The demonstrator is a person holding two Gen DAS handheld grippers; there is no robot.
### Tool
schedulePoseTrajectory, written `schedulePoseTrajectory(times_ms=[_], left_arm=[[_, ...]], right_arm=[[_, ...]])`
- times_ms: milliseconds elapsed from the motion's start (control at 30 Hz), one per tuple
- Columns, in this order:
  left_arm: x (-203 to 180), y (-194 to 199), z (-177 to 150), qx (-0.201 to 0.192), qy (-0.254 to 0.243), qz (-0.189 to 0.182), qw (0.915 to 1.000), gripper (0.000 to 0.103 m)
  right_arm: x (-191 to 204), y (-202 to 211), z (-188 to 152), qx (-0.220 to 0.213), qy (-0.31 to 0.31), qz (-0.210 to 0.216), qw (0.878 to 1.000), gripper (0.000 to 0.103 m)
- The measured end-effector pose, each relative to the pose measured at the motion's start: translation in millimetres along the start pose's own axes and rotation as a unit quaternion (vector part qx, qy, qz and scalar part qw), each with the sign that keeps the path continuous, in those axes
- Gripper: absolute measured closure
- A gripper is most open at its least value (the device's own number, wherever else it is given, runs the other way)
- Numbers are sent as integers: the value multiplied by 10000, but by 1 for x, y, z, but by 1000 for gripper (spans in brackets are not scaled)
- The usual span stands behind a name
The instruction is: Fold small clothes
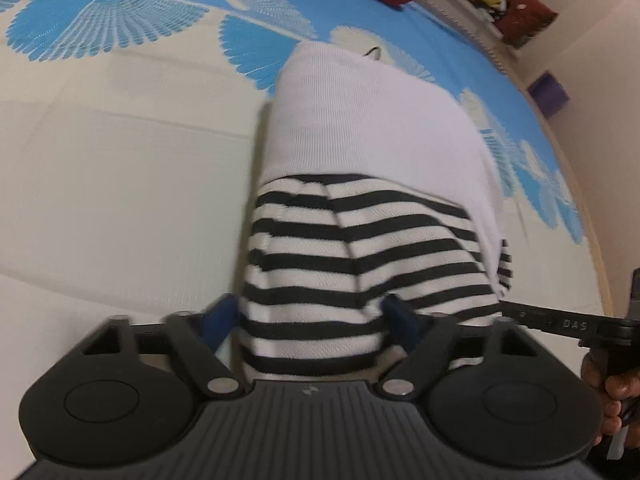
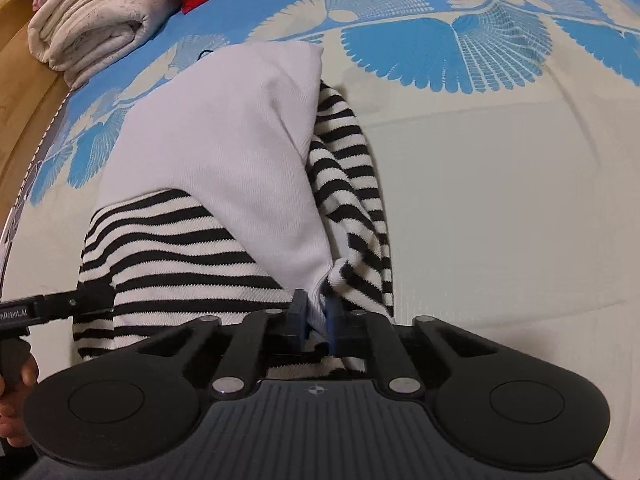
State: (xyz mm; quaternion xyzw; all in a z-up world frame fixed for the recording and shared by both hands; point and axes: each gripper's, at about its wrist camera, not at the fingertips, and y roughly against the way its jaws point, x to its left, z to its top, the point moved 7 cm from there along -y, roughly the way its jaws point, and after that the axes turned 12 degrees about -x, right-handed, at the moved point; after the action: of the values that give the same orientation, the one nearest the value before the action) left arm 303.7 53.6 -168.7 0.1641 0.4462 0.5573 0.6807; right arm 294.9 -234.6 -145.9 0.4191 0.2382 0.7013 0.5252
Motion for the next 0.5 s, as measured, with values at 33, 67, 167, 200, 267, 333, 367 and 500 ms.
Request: schedulePoseTrajectory(times_ms=[33, 67, 167, 200, 267, 333, 367, 500], left_arm=[[-2, 3, 1, -44, -74, -4, 10000, 38], [-4, 6, 2, -66, -169, -29, 9998, 44], [-2, 11, 2, -53, -290, -139, 9995, 47], [0, 11, 1, -41, -281, -155, 9995, 47], [1, 15, 1, -64, -274, -123, 9995, 41], [-3, 24, 1, -123, -397, -22, 9991, 41], [-7, 29, 0, -177, -538, 4, 9984, 42], [-15, 30, -18, -130, -1200, 349, 9921, 37]], right_arm=[[1, 1, -1, 9, 7, 44, 10000, 96], [2, 2, -1, 32, -4, 112, 9999, 97], [3, 10, -5, 124, 32, 203, 9997, 98], [2, 12, -7, 166, 5, 202, 9997, 98], [2, 13, -9, 220, 9, 160, 9996, 98], [1, 16, -8, 166, 17, 50, 9998, 97], [0, 18, -7, 145, -36, 22, 9999, 97], [-6, 24, -8, 41, -134, -149, 9998, 94]])
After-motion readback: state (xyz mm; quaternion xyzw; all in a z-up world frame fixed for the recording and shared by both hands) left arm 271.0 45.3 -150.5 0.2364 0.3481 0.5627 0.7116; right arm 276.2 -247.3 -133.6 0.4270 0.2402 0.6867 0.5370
